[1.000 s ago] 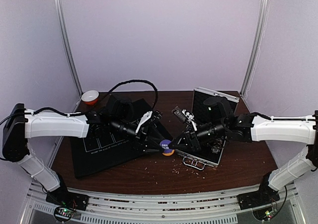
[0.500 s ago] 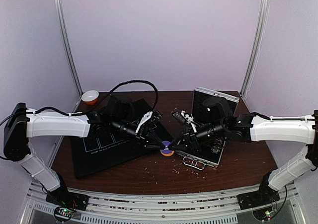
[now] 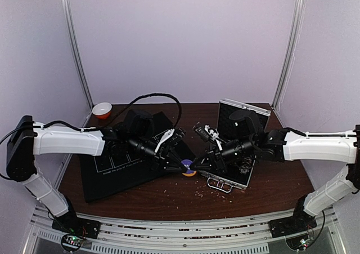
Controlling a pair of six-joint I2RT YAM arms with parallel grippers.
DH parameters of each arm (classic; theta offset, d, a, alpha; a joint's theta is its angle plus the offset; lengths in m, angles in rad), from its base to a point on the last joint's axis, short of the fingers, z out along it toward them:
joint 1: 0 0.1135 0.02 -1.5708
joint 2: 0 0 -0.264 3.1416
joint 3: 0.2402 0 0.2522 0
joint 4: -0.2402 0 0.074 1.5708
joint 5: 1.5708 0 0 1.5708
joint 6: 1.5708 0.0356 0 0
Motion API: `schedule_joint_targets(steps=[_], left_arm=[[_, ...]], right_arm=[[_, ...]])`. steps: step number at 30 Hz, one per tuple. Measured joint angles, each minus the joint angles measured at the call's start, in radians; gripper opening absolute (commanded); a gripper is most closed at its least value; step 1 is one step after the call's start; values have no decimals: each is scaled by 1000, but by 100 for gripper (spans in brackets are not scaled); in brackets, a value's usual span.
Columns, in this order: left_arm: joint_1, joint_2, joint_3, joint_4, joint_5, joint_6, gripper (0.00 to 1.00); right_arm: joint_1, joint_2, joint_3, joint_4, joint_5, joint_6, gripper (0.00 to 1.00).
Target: Distribute texas hold em gaming equipment
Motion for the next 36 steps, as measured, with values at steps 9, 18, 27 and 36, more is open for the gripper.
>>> schedule_joint_targets(steps=[9, 18, 27, 36], left_arm=[[-3, -19, -24, 74, -19, -23, 0], [-3, -26, -27, 97, -59, -21, 0], [-3, -26, -26, 87, -69, -21, 0], [2, -26, -26, 54, -41, -60, 28]], right_arm=[[-18, -13, -13, 16, -4, 12, 28], [-30, -29, -41, 35, -2, 34, 37], [-30, -7, -37, 86, -5, 52, 8], [-24, 8, -37, 104, -31, 3, 0]])
